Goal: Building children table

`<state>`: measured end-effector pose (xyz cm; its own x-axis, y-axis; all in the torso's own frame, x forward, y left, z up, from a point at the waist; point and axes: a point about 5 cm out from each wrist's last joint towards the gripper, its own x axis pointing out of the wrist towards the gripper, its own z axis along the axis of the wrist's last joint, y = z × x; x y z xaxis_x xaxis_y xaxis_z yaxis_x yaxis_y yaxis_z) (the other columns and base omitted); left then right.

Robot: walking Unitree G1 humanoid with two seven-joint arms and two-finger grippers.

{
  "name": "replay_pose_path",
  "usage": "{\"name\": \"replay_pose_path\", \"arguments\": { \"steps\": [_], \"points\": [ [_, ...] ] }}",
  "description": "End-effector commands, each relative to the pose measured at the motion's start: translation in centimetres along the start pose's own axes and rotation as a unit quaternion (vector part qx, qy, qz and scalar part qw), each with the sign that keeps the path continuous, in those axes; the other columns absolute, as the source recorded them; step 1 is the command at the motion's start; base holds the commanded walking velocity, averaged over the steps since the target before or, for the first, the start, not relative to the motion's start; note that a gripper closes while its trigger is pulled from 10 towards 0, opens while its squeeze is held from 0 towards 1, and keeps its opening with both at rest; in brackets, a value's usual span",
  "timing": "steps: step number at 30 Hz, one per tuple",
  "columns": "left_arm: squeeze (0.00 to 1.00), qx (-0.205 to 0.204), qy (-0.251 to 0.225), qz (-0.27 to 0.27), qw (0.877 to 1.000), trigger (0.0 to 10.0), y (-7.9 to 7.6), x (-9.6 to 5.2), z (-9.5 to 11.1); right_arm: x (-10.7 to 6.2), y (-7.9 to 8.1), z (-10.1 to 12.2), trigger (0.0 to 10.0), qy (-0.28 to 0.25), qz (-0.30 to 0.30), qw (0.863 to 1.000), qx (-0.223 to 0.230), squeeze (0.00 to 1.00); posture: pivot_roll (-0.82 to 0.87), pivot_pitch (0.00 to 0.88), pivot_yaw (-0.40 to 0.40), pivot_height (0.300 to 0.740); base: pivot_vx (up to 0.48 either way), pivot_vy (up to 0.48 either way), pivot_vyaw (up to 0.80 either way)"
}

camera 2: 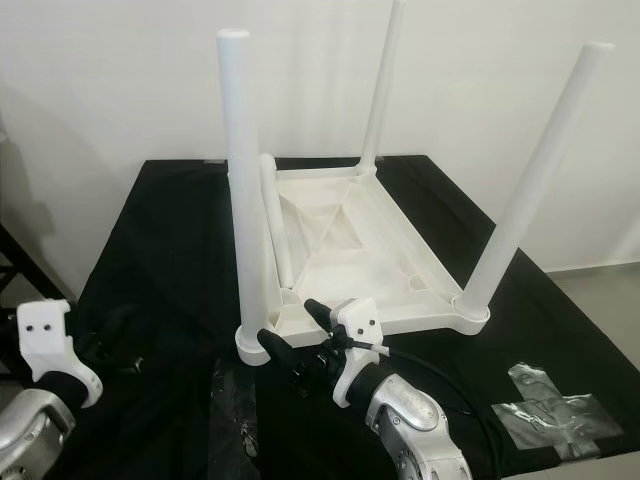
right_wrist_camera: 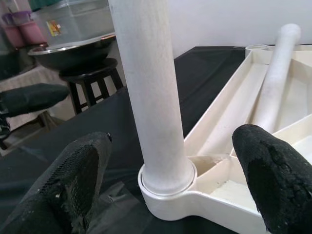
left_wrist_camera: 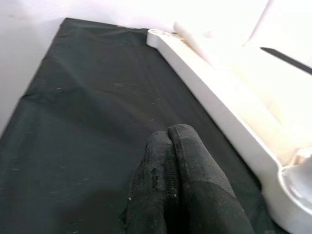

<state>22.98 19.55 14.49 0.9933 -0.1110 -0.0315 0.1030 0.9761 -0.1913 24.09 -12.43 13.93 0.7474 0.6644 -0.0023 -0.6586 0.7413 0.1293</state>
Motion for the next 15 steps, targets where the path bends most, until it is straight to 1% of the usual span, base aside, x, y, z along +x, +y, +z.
{"name": "replay_pose_path", "arguments": {
  "steps": [1, 3, 6, 12, 14, 15],
  "points": [
    [0.00, 0.005, -0.012, -0.002, 1.000, 10.0, -0.5, -0.2, 0.1, -0.1, -0.2, 0.0, 10.0, -0.001, 0.003, 1.000, 0.006, 0.00, 0.01, 0.000, -0.036, 0.740, 0.000, 0.000, 0.00],
    [0.00, 0.008, -0.026, -0.016, 0.999, 10.0, -1.2, -0.1, 0.0, 0.0, -0.3, 0.1, 10.0, -0.005, 0.005, 1.000, 0.015, 0.00, 0.00, 0.000, -0.037, 0.740, 0.000, 0.000, 0.00],
    [0.00, 0.013, -0.037, -0.029, 0.999, 10.0, -1.6, 0.2, 0.1, 0.1, -0.4, 0.1, 10.0, -0.008, 0.007, 1.000, 0.020, 0.00, 0.00, 0.000, -0.041, 0.740, 0.000, 0.000, 0.00],
    [0.00, 0.012, -0.043, -0.045, 0.998, 10.0, -1.7, 0.2, 0.4, 0.1, -0.4, 0.2, 10.0, -0.010, 0.011, 1.000, 0.023, 0.00, 0.00, 0.000, -0.032, 0.740, 0.000, 0.000, 0.00],
    [0.00, 0.010, -0.035, -0.064, 0.997, 10.0, -1.9, 0.1, 0.2, 0.1, -0.3, 0.2, 10.0, -0.014, 0.011, 0.999, 0.029, 0.00, 0.00, 0.000, -0.025, 0.740, 0.000, -0.379, 0.00],
    [0.00, 0.010, -0.035, -0.064, 0.997, 10.0, -1.9, 0.1, 0.2, 0.1, -0.3, 0.2, 10.0, -0.014, 0.011, 0.999, 0.029, 0.00, 0.00, 0.000, -0.025, 0.740, 0.000, -0.379, 0.00]
  ]
}}
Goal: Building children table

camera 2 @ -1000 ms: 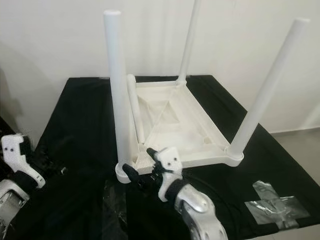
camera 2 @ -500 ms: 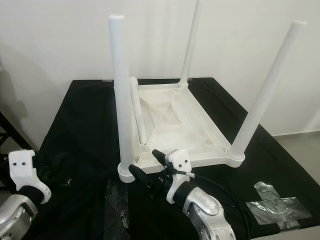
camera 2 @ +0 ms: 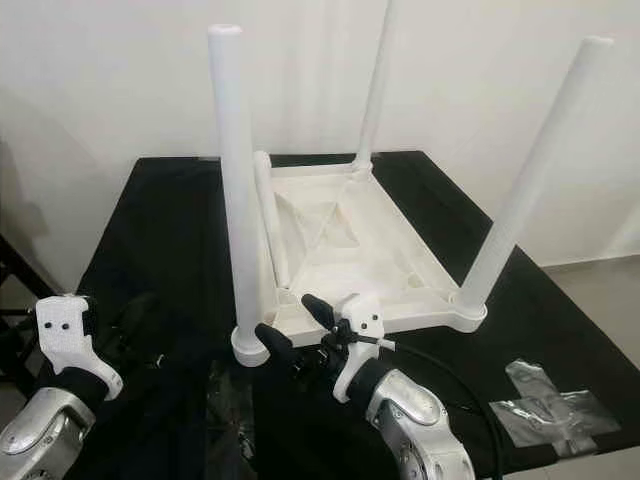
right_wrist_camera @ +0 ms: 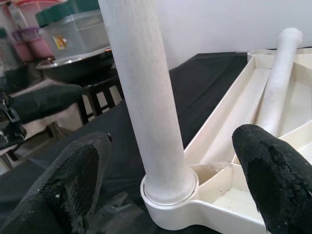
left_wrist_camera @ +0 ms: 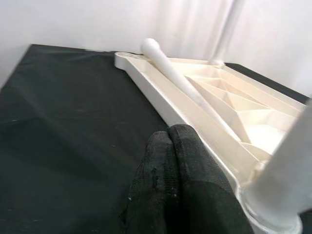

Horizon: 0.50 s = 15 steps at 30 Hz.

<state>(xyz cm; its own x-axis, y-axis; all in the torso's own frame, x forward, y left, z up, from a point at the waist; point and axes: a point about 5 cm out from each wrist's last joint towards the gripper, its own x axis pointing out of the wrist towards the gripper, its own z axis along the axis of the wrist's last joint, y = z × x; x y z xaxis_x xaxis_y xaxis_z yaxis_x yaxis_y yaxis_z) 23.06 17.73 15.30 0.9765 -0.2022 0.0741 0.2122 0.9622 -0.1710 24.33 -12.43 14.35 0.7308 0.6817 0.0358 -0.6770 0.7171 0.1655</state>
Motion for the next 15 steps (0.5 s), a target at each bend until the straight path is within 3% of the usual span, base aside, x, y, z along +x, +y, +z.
{"name": "replay_pose_path", "arguments": {
  "steps": [1, 15],
  "points": [
    [0.00, -0.001, 0.010, -0.018, 1.000, 10.0, -0.11, -0.16, -0.34, -0.14, -0.18, -0.20, 10.0, 0.002, -0.004, 1.000, 0.014, 0.00, 0.00, 0.000, -0.024, 0.740, 0.000, -0.480, 0.00],
    [0.00, -0.003, 0.007, -0.041, 0.999, 10.0, -0.56, -0.16, -0.68, -0.24, -0.23, -0.42, 10.0, 0.003, 0.015, 0.999, 0.035, 0.00, 0.00, 0.000, -0.039, 0.740, 0.000, -0.480, 0.00]
  ]
}}
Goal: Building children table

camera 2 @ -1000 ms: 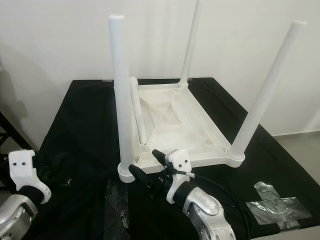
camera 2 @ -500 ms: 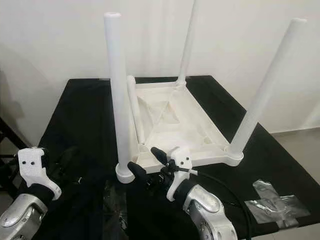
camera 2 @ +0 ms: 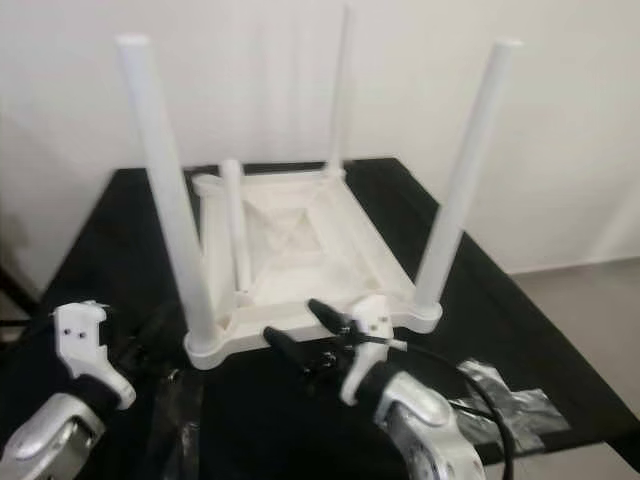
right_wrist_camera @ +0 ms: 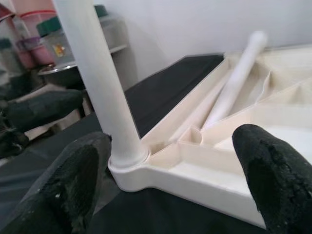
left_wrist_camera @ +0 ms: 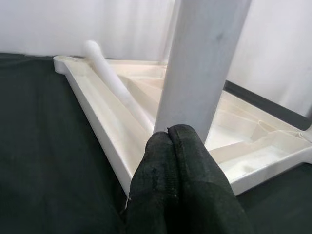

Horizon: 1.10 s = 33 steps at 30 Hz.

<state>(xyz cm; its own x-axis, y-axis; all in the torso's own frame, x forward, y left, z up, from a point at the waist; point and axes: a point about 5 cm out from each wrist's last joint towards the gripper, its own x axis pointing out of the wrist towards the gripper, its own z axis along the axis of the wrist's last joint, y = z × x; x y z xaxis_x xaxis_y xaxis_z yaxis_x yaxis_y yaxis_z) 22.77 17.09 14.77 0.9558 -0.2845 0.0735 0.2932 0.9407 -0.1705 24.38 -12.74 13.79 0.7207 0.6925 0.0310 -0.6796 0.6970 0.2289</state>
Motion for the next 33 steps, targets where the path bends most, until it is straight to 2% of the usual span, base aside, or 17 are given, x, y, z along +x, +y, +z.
{"name": "replay_pose_path", "arguments": {
  "steps": [1, 17, 33],
  "points": [
    [0.00, -0.001, 0.000, 0.000, 1.000, 10.0, 0.02, 0.03, -0.09, -0.01, 0.16, 0.03, 10.0, 0.000, 0.013, 1.000, 0.006, 0.00, 0.00, 0.000, -0.041, 0.740, 0.000, -0.480, 0.00],
    [0.00, 0.003, 0.009, -0.009, 1.000, 10.0, 0.15, -0.27, -0.45, -0.06, 0.53, -0.39, 10.0, 0.004, 0.032, 0.999, 0.028, 0.00, 0.02, 0.000, -0.043, 0.740, 0.000, -0.480, 0.00],
    [0.00, -0.009, 0.007, -0.022, 1.000, 10.0, -0.23, -0.03, -0.18, -0.39, 0.22, 0.13, 10.0, -0.006, 0.023, 0.999, 0.034, 0.00, 0.01, 0.000, -0.053, 0.740, 0.000, -0.480, 0.00]
  ]
}}
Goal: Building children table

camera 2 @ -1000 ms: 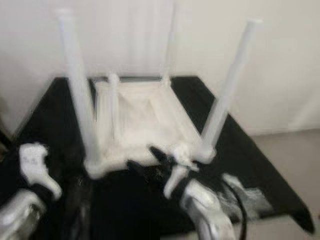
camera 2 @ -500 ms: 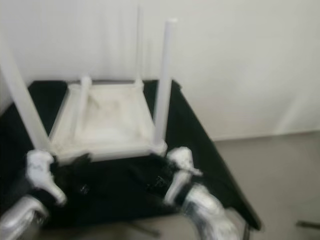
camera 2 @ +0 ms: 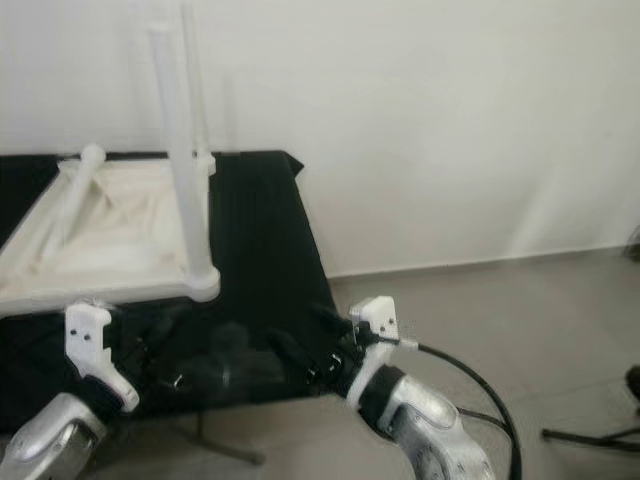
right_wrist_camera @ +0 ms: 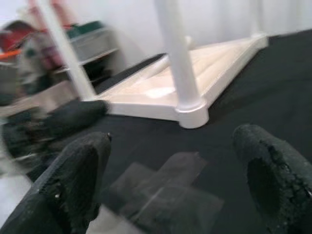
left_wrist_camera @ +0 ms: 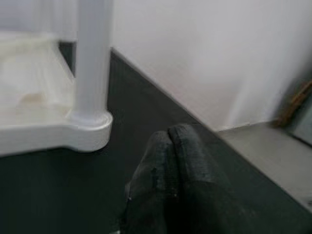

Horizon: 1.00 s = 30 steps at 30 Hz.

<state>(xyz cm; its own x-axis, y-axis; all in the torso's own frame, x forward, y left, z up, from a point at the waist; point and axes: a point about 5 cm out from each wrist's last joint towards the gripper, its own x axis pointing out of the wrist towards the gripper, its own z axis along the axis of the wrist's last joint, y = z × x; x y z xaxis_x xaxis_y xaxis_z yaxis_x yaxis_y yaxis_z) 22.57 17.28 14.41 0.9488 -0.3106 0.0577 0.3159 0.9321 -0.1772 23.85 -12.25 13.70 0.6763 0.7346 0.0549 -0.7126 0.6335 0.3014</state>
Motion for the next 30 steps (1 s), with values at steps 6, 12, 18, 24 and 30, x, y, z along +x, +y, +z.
{"name": "replay_pose_path", "arguments": {
  "steps": [6, 12, 18, 24, 30],
  "points": [
    [0.00, -0.010, -0.005, -0.014, 1.000, 10.0, -0.42, 0.37, 0.24, -0.35, -0.52, 0.60, 10.0, -0.006, -0.012, 1.000, -0.005, 0.00, 0.00, 0.000, -0.055, 0.740, 0.000, -0.480, 0.00],
    [0.00, -0.011, -0.004, -0.016, 1.000, 10.0, -0.34, 0.45, 0.27, -0.25, -0.58, 0.63, 10.0, -0.008, -0.015, 1.000, -0.005, 0.00, 0.00, 0.000, -0.053, 0.740, 0.000, -0.474, 0.00],
    [0.00, -0.013, -0.004, -0.017, 1.000, 10.0, -0.31, 0.52, 0.30, -0.20, -0.67, 0.67, 10.0, -0.008, -0.017, 1.000, -0.005, 0.00, 0.00, 0.000, -0.053, 0.740, 0.000, -0.472, 0.00],
    [0.00, -0.020, -0.005, -0.021, 1.000, 10.0, -0.33, 0.53, 0.35, -0.21, -0.70, 0.71, 10.0, -0.009, -0.018, 1.000, -0.005, 0.00, -0.01, 0.000, -0.049, 0.740, 0.000, -0.469, 0.00],
    [0.00, -0.043, -0.016, -0.030, 0.998, 10.0, -0.33, 0.47, 0.62, -0.19, -0.70, 0.80, 10.0, -0.010, -0.019, 1.000, -0.005, 0.00, -0.01, 0.000, -0.049, 0.740, 0.000, -0.057, 0.00]
  ]
}}
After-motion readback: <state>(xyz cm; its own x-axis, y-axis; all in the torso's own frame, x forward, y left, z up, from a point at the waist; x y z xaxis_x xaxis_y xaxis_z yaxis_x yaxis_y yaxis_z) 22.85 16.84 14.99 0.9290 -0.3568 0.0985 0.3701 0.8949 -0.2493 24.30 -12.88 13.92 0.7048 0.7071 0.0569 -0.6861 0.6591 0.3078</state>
